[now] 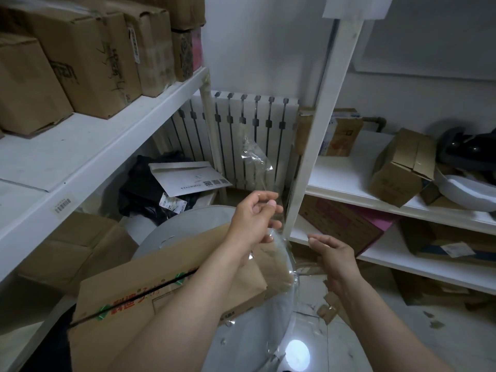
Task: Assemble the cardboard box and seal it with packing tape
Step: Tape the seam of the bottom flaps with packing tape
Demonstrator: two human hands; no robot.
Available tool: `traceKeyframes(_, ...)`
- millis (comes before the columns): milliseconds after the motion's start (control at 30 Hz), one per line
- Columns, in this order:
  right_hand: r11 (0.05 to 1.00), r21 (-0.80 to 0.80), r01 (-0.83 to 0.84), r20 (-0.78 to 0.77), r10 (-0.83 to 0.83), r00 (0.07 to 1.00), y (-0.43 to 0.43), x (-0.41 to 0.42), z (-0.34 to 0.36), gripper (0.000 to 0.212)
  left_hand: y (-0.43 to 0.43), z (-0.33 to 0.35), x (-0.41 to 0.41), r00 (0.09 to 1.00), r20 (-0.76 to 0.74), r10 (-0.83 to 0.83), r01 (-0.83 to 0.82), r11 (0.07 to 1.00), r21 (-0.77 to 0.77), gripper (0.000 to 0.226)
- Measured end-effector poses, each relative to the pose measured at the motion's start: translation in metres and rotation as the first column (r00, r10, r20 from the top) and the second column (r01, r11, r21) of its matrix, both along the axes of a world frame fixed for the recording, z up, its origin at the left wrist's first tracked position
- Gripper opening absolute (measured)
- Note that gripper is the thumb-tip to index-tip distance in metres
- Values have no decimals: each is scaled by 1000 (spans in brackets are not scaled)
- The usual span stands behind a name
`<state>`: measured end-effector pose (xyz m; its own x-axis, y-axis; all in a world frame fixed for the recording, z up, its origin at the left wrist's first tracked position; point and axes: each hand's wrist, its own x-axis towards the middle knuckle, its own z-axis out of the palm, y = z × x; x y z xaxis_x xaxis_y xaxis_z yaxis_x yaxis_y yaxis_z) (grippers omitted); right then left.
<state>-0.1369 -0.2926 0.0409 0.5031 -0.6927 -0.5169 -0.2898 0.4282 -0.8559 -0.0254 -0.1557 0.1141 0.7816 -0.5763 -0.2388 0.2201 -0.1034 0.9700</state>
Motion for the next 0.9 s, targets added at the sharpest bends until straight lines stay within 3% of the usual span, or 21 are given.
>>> traceKeyframes(267, 1000, 21, -11, 85, 9, 996, -49, 20, 11, 8, -42, 9, 5, 1000, -11, 29, -29, 1000, 4, 15)
traceKeyframes(500, 968, -213, -132, -91, 115, 989, -83, 30, 1, 13, -70, 10, 8, 998, -12, 54, -54, 998, 22, 16)
traceKeyframes(900, 999, -40, 30, 53, -28, 998, -114, 47, 9, 10, -92, 15, 16, 995, -33, 95, -95, 995, 7, 14)
